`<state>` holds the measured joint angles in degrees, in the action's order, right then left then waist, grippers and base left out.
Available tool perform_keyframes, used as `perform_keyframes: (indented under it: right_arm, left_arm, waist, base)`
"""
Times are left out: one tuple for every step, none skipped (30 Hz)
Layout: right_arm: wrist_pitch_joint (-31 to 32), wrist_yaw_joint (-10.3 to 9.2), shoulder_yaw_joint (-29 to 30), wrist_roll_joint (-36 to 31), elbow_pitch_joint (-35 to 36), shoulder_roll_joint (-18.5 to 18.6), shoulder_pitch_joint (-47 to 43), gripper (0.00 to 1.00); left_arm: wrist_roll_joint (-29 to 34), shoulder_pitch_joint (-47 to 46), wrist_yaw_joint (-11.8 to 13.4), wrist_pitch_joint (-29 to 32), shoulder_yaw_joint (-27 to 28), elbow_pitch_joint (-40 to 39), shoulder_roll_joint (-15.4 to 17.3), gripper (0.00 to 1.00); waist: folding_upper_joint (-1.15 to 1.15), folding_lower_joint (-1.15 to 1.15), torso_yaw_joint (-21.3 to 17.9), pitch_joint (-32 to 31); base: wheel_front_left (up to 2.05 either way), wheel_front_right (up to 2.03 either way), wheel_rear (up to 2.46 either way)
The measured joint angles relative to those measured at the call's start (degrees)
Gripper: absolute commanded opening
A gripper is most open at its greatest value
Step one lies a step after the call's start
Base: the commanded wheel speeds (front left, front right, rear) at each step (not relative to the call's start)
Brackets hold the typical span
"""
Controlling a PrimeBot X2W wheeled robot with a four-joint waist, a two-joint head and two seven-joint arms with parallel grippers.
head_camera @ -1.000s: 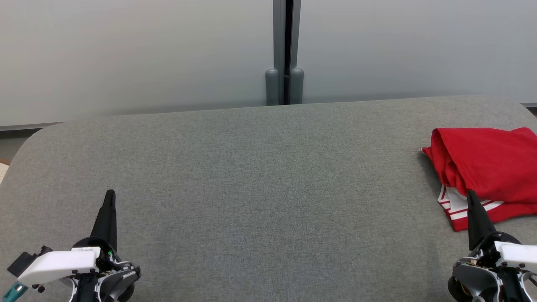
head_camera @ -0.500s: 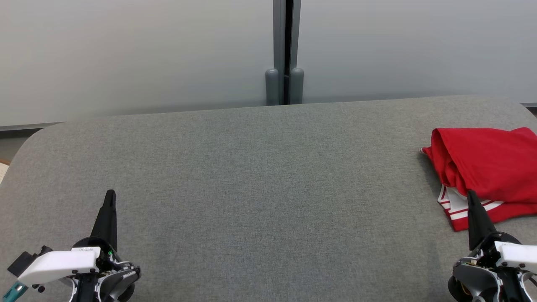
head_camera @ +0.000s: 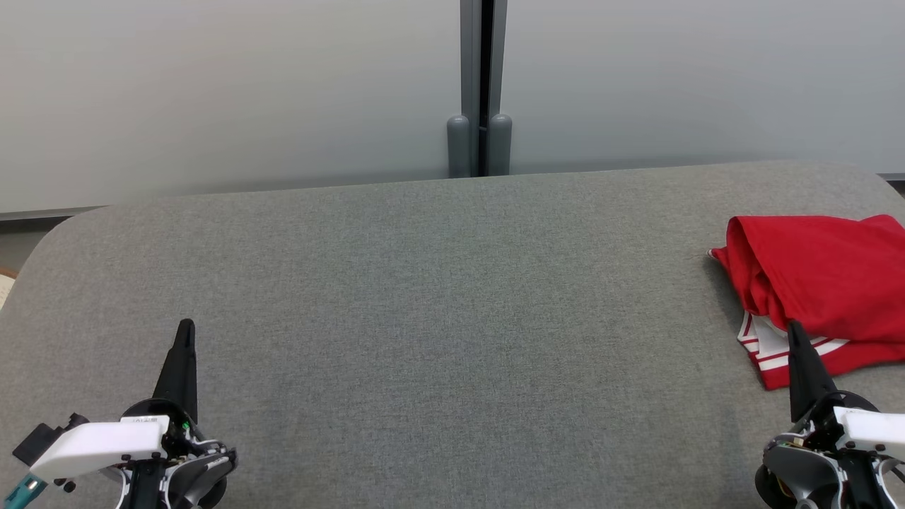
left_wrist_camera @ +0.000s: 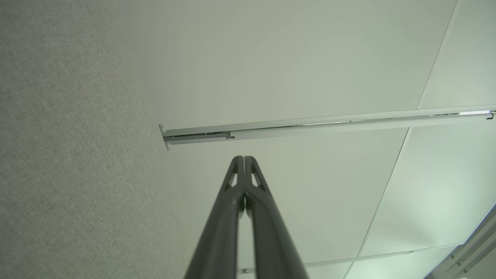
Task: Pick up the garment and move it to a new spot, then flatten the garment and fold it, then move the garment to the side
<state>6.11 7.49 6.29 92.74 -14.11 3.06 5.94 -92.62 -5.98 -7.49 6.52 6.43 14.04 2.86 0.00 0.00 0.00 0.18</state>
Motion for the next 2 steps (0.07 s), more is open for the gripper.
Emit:
perform_keyframes:
  right_arm:
    - [0.0,0.00,0.0,0.0,0.0,0.0,0.0,0.00]
    - [0.0,0.00,0.0,0.0,0.0,0.0,0.0,0.00]
  left_arm:
    - [0.0,0.0,0.0,0.0,0.0,0.0,0.0,0.00]
    - [0.0,0.0,0.0,0.0,0.0,0.0,0.0,0.00]
  waist:
    - [0.00,0.00,0.0,0.0]
    - [0.00,0.00,0.0,0.0]
  base:
    - [0.00,0.00,0.00]
    - [0.00,0.00,0.00]
